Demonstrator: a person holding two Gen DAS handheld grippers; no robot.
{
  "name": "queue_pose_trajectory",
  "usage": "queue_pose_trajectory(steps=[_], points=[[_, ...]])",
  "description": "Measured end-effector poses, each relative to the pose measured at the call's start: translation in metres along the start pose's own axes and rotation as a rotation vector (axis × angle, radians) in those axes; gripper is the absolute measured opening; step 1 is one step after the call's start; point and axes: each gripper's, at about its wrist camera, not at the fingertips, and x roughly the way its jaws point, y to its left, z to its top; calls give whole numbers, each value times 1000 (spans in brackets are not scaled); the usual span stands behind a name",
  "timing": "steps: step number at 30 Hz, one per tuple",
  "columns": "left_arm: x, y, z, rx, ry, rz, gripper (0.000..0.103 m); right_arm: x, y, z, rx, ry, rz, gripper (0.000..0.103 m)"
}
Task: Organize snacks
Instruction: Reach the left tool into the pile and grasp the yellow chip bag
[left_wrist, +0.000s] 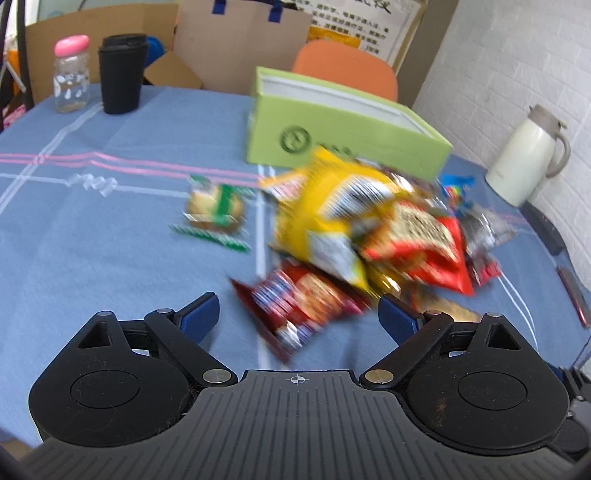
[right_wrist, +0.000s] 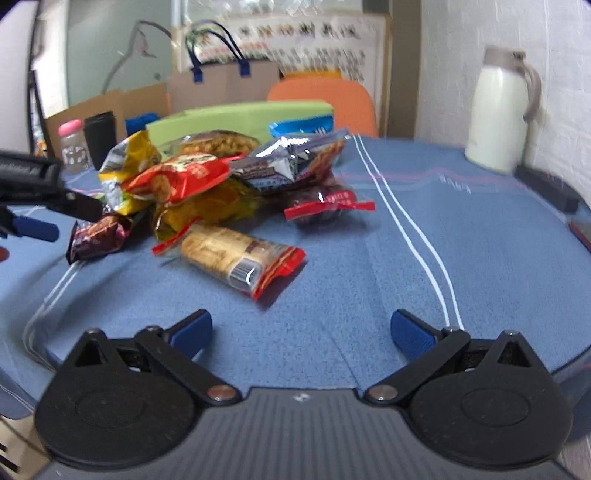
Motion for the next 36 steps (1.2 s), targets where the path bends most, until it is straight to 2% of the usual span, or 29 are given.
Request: queue_pose_trajectory(steps=[2,6,8,11,14,16,20,23,26,29,32,36], points=[[-3,15,17,-4,-41,-18,82,-7,16,19,-39,-62,84,103],[-2,35,51,11,-95,-84,79,9,66,55,-159,-115,278,102],[3,41,62,25,-98,-93,76,20,89,67,-227,-139,320,102],[11,52,67,36,-86,-75,75,30,108,76,-310,-182,261,102],[16,53,63,99,-69,-126,75,42,108,86,-335,-206,166,102],[18,49,59,146,-70,-146,75,47,104,92,-333,-204,164,102],[31,33,56,267,-59,-133,77,58,96,95,-295,-171,157,102],[41,25,56,300,-74,-97,87,60,90,90,-240,-133,199,102],[47,26,58,289,-61,-112,86,60,93,89,-244,-128,221,102],[39,36,62,277,-56,-125,74,52,99,93,-282,-157,233,102],[28,51,71,228,-66,-216,74,51,104,96,-321,-162,279,102],[35,49,80,209,1,-317,72,63,121,92,-387,-120,334,102]])
